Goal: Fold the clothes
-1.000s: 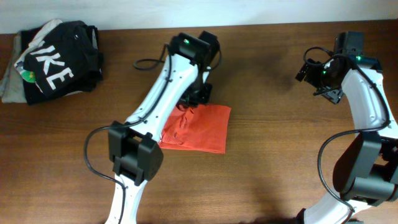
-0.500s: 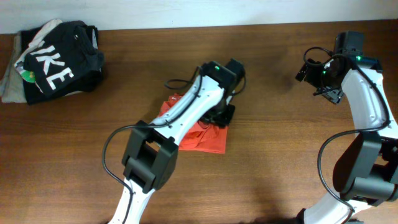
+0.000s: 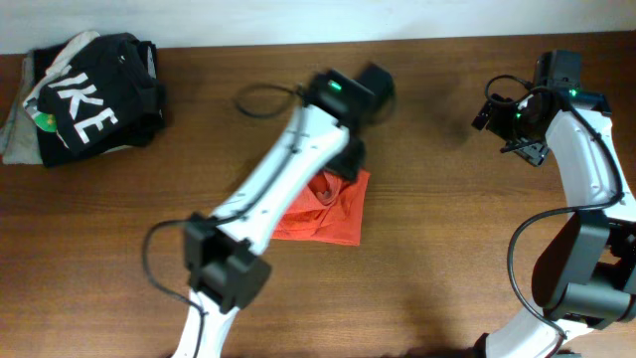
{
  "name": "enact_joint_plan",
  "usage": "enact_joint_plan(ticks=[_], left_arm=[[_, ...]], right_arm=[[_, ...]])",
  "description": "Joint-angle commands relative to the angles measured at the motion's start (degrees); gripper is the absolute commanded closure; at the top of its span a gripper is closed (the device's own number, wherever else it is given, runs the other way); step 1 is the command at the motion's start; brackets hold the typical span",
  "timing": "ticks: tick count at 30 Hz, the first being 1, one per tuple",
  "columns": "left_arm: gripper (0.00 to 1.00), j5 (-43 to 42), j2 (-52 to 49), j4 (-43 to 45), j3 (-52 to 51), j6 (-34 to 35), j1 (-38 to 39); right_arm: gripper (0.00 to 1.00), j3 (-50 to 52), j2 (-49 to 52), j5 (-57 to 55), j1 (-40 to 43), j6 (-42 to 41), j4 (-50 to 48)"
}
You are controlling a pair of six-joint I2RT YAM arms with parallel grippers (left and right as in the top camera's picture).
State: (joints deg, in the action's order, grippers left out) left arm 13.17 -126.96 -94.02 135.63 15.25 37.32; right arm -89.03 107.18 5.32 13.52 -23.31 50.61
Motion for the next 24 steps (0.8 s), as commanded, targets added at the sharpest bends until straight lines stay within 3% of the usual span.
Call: enact_joint_plan(ticks=[1,5,14,22,24], left_arm=[[0.01,-0.85,2.34,-2.71,2.32,0.70,-9.14],[0.01,-17.27,1.84,-1.70,-4.11,-6.64,-17.86],[0.01,-31.54,1.81,14.78,-22.14,-19.52,-17.73],[0.01,-31.65,1.70,16.00,-26.58,-20.33,-16.20],[0.11,-31.89,1.70,15.91,-26.62,-21.38,-16.06]], right_arm=[[0.01,-0.44,-0.85,-1.09,0.02,0.52,0.00],[0.01,-0.44,-0.85,-1.09,0.02,0.52,0.00],[0.01,-0.44,-0.85,-1.09,0.02,0.52,0.00],[0.01,-0.44,-0.85,-1.09,0.02,0.52,0.00],[0.01,-0.44,-0.85,-1.09,0.02,0.52,0.00]])
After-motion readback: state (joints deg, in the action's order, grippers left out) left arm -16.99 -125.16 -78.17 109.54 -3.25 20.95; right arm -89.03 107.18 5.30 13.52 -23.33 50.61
